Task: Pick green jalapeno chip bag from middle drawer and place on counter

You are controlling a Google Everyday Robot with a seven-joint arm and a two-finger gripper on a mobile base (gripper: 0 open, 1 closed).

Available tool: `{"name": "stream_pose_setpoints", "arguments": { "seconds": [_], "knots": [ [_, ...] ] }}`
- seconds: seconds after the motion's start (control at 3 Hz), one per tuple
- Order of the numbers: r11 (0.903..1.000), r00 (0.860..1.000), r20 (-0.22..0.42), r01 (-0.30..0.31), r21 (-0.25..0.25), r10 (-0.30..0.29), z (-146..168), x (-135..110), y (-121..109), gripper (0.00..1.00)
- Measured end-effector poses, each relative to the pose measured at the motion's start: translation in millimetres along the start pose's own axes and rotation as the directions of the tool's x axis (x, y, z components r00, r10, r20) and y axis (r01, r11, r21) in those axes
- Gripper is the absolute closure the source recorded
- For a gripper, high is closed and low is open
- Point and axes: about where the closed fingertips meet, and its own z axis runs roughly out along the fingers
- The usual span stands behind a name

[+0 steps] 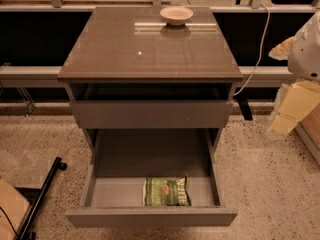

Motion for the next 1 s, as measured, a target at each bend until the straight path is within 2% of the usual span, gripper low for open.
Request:
{"name": "stream_pose_setpoints", "arguments": {
  "seconds": [0.33,0.67,1.0],
  "knots": [
    [0.9976,0.996,0.061,-0.064,0.028,0.062,20,3,-8,0.0],
    [0.9923,0.988,0.109,-0.118,0.038,0.113,57,2,-16,0.0],
    [0.9909,0.986,0.121,-0.123,0.054,0.116,60,0,-20,0.0]
  ]
}}
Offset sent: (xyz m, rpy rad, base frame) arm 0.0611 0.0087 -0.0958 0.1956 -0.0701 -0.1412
